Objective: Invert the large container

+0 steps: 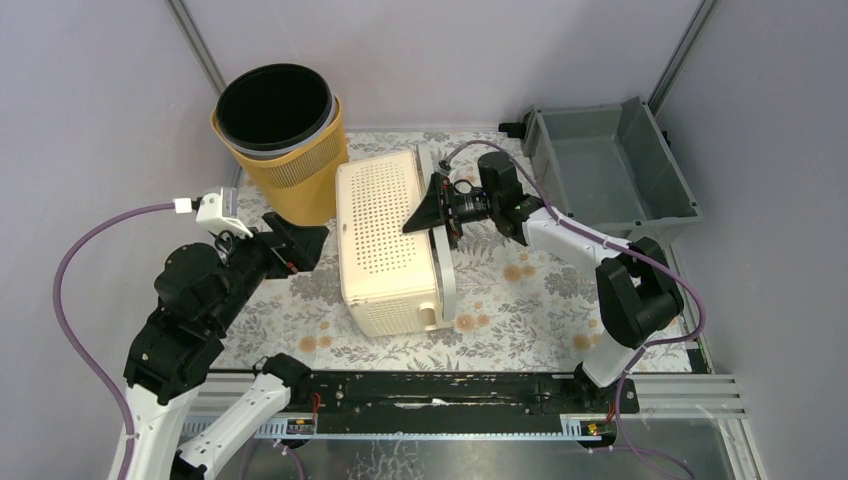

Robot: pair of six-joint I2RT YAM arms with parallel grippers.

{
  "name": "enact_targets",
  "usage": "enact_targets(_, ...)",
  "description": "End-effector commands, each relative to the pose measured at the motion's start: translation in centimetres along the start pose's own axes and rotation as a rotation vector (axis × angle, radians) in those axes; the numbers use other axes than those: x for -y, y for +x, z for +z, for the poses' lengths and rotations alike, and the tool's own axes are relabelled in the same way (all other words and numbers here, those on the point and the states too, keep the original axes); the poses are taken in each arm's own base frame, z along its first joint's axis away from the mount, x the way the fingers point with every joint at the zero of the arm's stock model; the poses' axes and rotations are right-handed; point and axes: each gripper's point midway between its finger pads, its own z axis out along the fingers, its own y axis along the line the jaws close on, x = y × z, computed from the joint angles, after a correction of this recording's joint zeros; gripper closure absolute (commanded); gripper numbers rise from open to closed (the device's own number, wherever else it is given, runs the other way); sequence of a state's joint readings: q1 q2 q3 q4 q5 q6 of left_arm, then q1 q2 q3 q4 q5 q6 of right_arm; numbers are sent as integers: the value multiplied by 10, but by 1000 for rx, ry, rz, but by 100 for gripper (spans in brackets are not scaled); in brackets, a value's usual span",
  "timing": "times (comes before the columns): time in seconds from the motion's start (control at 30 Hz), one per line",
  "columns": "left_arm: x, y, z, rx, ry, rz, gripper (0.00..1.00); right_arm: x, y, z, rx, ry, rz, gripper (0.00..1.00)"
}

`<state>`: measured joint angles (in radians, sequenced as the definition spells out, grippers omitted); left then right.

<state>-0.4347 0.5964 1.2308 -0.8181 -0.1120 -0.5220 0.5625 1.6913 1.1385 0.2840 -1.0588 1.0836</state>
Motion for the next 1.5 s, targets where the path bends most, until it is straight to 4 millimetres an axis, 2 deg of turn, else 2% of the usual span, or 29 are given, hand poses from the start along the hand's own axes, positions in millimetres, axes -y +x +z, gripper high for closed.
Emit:
enact_targets(0.0,4,-8,7,36,20,8,0,-22,4,-11,-17,34,-103,1)
enact_targets(0.2,5,-5,10,27,22,10,0,-35,4,-14,-22,13,-126,1)
enact_targets(0.4,4,-3,9,28,23,7,0,-26,7,-19,-27,110,-135,1)
enact_targets(0.67,4,-1,9,22,25,4,0,-30,7,-25,2,165,-142,0)
enact_targets(0.87,4,-1,9,19,28,3,0,-42,4,-27,22,161,-164,10)
enact_targets(1.17,6,-2,11,17,33,3,0,-51,12,-13,-2,189,-204,14)
enact_targets(1.47,8,-3,13,14,37,1,0,-44,19,1,-14,277,-230,15)
